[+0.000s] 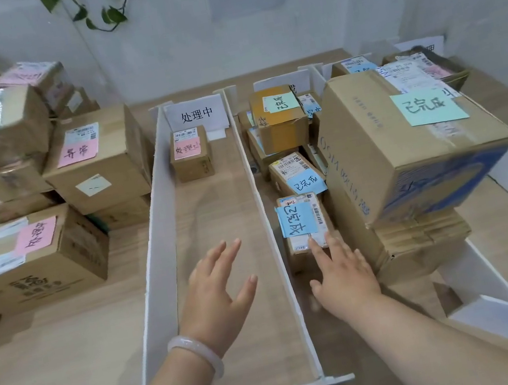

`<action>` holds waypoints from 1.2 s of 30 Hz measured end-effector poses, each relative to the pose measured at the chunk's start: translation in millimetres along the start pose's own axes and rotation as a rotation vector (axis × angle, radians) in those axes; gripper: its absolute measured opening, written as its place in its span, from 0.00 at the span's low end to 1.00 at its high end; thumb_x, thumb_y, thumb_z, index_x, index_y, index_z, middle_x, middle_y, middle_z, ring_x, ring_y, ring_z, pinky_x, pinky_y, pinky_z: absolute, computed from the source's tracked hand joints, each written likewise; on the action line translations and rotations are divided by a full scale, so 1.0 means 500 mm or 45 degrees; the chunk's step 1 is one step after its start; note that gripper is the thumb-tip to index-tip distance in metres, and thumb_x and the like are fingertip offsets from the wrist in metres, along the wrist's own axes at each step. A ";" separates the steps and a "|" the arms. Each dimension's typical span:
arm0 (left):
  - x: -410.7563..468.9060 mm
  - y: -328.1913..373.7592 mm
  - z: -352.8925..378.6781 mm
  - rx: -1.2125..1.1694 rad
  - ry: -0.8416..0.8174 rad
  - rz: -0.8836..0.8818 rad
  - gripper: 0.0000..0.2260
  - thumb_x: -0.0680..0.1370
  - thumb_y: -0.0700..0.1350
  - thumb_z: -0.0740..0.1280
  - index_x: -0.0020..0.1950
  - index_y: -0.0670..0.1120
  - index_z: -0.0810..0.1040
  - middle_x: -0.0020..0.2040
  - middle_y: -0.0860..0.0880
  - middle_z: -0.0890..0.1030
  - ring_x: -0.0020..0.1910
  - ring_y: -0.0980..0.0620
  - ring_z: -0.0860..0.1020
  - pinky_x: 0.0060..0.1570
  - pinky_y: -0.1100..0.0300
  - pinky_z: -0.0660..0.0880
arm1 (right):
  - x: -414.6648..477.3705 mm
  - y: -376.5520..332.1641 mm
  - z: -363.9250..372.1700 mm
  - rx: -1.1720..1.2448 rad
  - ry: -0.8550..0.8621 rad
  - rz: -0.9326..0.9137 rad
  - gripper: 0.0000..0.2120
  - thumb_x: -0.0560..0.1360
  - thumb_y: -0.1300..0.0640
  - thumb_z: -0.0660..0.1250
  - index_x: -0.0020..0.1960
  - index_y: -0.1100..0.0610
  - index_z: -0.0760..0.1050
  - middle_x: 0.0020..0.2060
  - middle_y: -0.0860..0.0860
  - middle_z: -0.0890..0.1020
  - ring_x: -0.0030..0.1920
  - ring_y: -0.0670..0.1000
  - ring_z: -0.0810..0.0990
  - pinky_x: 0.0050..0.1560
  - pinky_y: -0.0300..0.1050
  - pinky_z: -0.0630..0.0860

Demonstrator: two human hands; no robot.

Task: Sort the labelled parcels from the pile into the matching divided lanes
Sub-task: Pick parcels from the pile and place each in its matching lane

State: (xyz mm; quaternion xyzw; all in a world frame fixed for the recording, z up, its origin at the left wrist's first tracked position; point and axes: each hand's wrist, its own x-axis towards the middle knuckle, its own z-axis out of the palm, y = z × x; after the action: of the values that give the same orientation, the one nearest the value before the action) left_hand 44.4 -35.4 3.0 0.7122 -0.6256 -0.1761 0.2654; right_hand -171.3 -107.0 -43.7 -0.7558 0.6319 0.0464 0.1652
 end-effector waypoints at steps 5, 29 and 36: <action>-0.021 -0.004 -0.013 0.048 0.002 -0.009 0.29 0.75 0.64 0.61 0.75 0.60 0.63 0.75 0.54 0.65 0.74 0.53 0.62 0.71 0.61 0.58 | 0.035 0.001 -0.025 -0.091 -0.059 -0.057 0.37 0.78 0.44 0.58 0.79 0.44 0.39 0.79 0.49 0.41 0.78 0.53 0.40 0.77 0.58 0.41; -0.112 -0.421 -0.396 0.276 0.201 -0.351 0.30 0.76 0.67 0.57 0.77 0.63 0.57 0.78 0.56 0.57 0.77 0.55 0.55 0.75 0.55 0.57 | -0.038 -0.630 -0.057 0.337 0.003 -0.710 0.31 0.80 0.41 0.57 0.78 0.40 0.47 0.78 0.40 0.46 0.77 0.43 0.44 0.75 0.42 0.46; -0.088 -0.620 -0.543 0.223 0.275 -0.461 0.29 0.78 0.61 0.62 0.77 0.61 0.58 0.78 0.56 0.57 0.77 0.55 0.54 0.75 0.55 0.57 | -0.008 -0.858 -0.017 0.356 -0.067 -0.676 0.31 0.80 0.41 0.57 0.78 0.39 0.47 0.77 0.37 0.46 0.77 0.42 0.44 0.76 0.46 0.50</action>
State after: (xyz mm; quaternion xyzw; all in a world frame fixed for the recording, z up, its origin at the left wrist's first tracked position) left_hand 442.9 74.2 30.3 0.8480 -0.4682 -0.0886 0.2322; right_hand 243.0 -43.0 47.3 -0.8631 0.4079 -0.0662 0.2903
